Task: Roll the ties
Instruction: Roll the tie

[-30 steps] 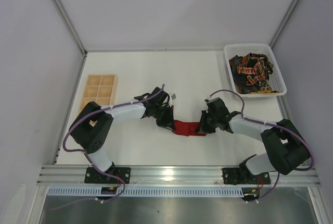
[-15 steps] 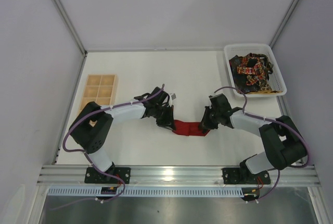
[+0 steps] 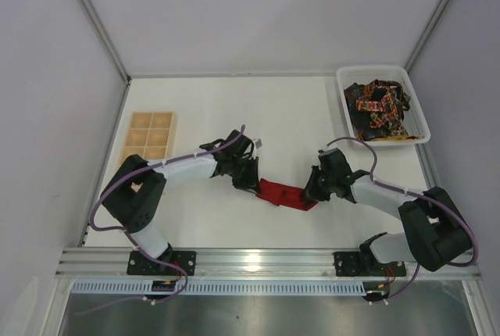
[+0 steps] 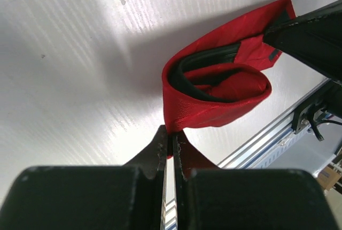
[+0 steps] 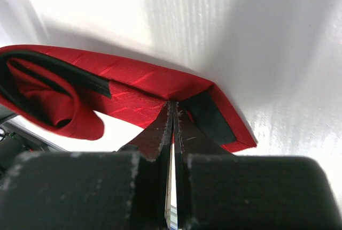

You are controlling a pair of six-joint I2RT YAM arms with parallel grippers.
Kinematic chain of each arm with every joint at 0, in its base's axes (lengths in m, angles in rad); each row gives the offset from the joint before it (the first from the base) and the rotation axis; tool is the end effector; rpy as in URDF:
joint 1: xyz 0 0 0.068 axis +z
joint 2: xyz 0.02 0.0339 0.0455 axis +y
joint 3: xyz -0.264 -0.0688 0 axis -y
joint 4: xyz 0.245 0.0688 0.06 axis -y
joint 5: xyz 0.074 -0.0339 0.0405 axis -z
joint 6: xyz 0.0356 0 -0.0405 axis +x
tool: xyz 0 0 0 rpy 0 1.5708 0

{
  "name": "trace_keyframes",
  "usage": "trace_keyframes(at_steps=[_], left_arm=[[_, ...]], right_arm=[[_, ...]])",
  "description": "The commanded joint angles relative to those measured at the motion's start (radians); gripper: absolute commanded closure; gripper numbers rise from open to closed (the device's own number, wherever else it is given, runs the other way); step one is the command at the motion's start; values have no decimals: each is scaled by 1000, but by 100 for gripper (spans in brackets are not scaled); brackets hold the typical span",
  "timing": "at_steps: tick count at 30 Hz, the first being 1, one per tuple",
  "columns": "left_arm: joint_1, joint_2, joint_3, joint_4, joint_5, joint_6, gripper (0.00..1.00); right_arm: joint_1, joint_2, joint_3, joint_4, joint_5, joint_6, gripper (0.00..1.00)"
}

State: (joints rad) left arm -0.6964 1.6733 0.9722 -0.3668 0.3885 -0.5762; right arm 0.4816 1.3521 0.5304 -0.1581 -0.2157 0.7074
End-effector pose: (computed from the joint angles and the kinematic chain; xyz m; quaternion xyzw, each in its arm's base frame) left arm 0.2403 -0.2185 0.1702 0.1050 0.9457 -0.2954 0.0853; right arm 0.2040 0.1152 0.1423 0.0760 0.9486 0.2475 0.1822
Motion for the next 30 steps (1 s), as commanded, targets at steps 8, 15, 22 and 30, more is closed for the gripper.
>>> trace_keyframes(at_steps=[8,15,22,30], left_arm=[[5,-15,49,-37,-48,-7,100],[3,-18,56,6,-10,-45,100],[-5,3,74,-21,-30,-37,99],[-9,14,94,-55,-59,-30,100]], right_arm=[[37,15,29,-66,42,-37,100],[48,39,92,-72,36,-62,99],[52,39,204,-141,68,-137,84],[81,45,250,-84,-27,-154,75]])
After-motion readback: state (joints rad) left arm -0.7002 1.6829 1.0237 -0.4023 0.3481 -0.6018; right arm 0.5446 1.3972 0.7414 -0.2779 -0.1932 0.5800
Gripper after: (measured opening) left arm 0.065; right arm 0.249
